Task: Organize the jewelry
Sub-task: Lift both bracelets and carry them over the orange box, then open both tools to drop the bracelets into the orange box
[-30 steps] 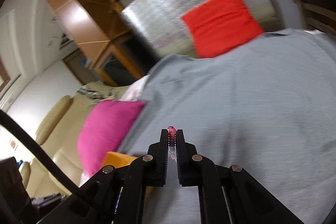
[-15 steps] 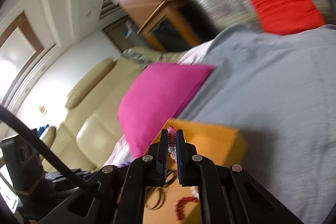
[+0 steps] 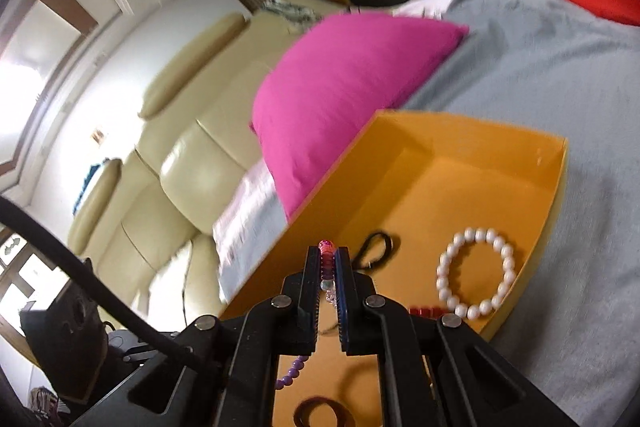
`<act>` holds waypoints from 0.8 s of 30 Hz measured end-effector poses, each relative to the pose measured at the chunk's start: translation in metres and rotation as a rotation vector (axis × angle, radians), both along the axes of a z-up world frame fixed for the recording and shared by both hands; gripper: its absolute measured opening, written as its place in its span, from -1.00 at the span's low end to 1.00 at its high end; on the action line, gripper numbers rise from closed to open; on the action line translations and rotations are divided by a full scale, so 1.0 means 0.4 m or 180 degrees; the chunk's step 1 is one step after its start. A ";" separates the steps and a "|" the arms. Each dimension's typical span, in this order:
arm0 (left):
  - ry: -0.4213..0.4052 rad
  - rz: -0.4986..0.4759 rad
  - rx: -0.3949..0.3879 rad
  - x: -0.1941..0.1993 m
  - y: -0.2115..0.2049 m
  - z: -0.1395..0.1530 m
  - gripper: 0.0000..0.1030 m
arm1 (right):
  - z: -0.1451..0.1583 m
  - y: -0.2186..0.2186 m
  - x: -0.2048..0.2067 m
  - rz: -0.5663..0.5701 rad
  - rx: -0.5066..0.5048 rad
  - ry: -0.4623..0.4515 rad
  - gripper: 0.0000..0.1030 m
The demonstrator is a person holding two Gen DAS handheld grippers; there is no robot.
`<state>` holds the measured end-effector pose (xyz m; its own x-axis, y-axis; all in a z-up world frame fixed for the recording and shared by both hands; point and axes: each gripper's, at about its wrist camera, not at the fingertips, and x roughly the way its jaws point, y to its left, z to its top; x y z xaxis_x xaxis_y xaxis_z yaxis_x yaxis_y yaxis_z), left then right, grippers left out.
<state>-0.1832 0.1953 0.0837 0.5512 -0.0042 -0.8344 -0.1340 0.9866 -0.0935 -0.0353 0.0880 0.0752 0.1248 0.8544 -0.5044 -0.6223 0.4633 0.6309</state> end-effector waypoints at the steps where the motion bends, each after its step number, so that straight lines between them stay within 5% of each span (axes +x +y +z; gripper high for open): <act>1: 0.0043 0.0006 0.0001 -0.007 0.000 -0.010 -0.82 | -0.005 0.005 -0.002 0.0026 -0.0040 0.0021 -0.85; 9: 0.0265 0.0102 -0.0065 -0.016 0.020 -0.065 -0.82 | -0.035 0.044 -0.011 0.0078 -0.0228 0.0069 -0.85; 24: 0.0431 0.0195 0.0159 0.009 0.034 -0.072 -0.78 | -0.046 0.019 0.029 -0.0429 -0.0242 0.0013 -0.81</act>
